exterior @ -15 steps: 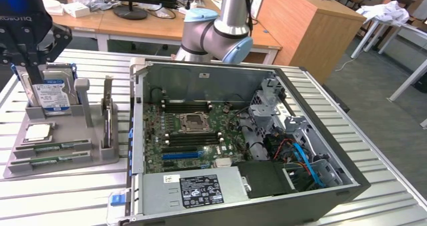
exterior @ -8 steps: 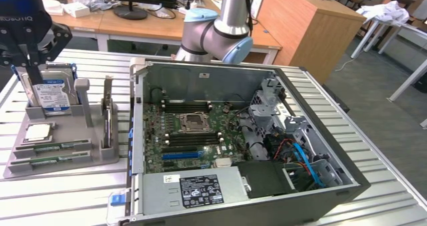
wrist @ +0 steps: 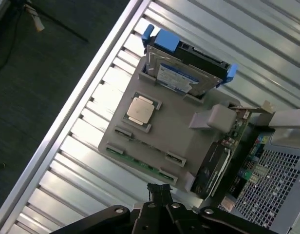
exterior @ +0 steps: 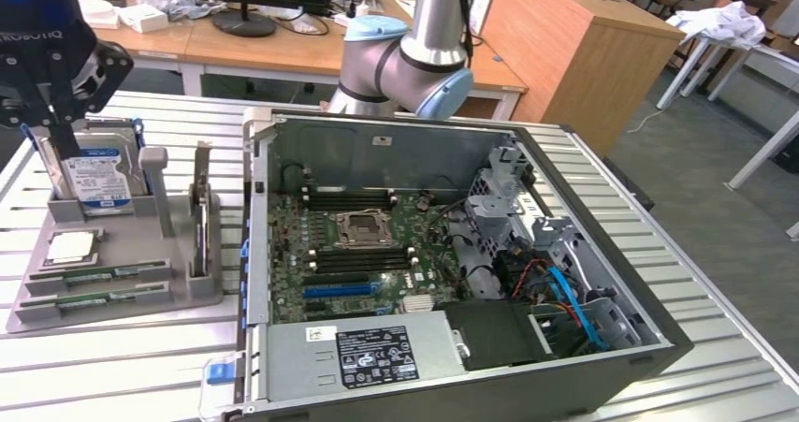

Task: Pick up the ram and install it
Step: 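Pick up the ram and move it above insertion slot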

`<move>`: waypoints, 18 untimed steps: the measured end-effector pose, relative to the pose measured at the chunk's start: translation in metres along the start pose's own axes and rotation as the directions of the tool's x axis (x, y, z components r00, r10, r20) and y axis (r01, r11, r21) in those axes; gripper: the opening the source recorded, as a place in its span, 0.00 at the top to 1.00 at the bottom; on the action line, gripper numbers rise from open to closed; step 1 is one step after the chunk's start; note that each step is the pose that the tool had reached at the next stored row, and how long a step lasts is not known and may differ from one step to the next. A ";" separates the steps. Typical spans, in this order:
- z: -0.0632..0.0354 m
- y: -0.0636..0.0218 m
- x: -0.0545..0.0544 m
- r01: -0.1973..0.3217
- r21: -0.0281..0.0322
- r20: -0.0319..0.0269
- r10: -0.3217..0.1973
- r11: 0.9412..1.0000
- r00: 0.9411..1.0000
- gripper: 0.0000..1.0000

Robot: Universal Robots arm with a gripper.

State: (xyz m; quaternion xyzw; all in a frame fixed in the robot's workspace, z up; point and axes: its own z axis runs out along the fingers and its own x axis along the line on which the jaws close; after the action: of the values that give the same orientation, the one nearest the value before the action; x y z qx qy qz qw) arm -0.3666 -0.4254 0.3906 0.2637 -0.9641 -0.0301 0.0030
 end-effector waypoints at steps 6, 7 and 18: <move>0.0008 0.0000 0.000 0.109 -0.001 -0.007 -0.109 0.994 0.994 0.90; 0.0009 -0.0001 0.000 0.127 -0.002 -0.008 -0.127 0.992 0.992 0.90; 0.0024 -0.0002 0.000 0.322 -0.006 -0.019 -0.322 0.947 0.947 0.90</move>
State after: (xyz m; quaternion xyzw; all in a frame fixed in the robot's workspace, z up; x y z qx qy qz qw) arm -0.3666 -0.4254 0.3881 0.4176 -0.9081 -0.0292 0.0079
